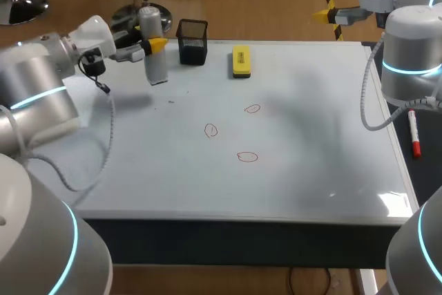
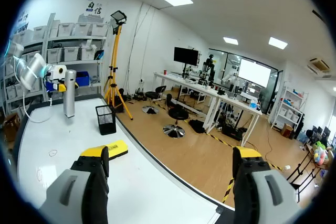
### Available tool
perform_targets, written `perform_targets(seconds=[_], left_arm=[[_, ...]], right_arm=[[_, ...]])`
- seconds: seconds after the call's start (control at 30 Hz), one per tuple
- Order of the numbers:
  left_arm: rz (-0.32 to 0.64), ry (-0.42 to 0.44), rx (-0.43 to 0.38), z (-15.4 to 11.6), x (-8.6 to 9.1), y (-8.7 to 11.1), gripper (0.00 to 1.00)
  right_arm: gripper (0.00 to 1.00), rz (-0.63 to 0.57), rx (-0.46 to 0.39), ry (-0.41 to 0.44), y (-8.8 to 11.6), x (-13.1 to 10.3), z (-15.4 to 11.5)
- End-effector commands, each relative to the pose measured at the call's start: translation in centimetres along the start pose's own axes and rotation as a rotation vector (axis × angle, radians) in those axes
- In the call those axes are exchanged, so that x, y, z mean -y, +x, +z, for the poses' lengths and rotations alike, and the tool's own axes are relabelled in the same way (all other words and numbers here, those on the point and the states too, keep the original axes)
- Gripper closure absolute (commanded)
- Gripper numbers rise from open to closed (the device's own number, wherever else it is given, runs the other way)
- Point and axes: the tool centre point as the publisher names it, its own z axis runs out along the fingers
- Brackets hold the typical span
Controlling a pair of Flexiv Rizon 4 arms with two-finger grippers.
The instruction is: Pick up the inspection probe, press it on each red-marked spot on the whiteboard one by one, put down the probe, pick up the eraser, and wipe off all the red marks.
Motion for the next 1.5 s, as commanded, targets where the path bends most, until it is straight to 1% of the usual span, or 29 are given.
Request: perform_targets(seconds=[0.03, 0.83, 0.97, 1.1, 1.17, 1.33, 1.4, 1.5], left_arm=[[0.002, 0.004, 0.156, 0.0, 0.1, 0.3, 1.0], [0.002, 0.004, 0.156, 0.0, 0.1, 0.3, 1.0], [0.002, 0.004, 0.156, 0.0, 0.1, 0.3, 1.0], [0.002, 0.004, 0.156, 0.0, 0.1, 0.3, 1.0], [0.002, 0.004, 0.156, 0.0, 0.1, 0.3, 1.0], [0.002, 0.004, 0.156, 0.0, 0.1, 0.3, 1.0], [0.002, 0.004, 0.156, 0.0, 0.1, 0.3, 1.0], [0.002, 0.004, 0.156, 0.0, 0.1, 0.3, 1.0]], right_arm=[[0.0, 0.0, 0.0, 0.0, 0.0, 0.0, 0.0], [0.0, 0.0, 0.0, 0.0, 0.0, 0.0, 0.0], [0.0, -0.051, -0.114, 0.058, 0.2, -0.3, 0.7], [0.0, -0.134, -0.228, 0.094, 0.5, -1.7, 1.9], [0.0, -0.174, -0.294, 0.096, 0.5, -2.3, 2.6], [0.0, -0.31, -0.541, 0.127, 1.4, -3.5, 4.7], [0.0, -0.371, -0.656, 0.159, 2.1, -3.8, 5.8], [0.0, -0.452, -0.801, 0.195, 2.9, -3.8, 6.9]])
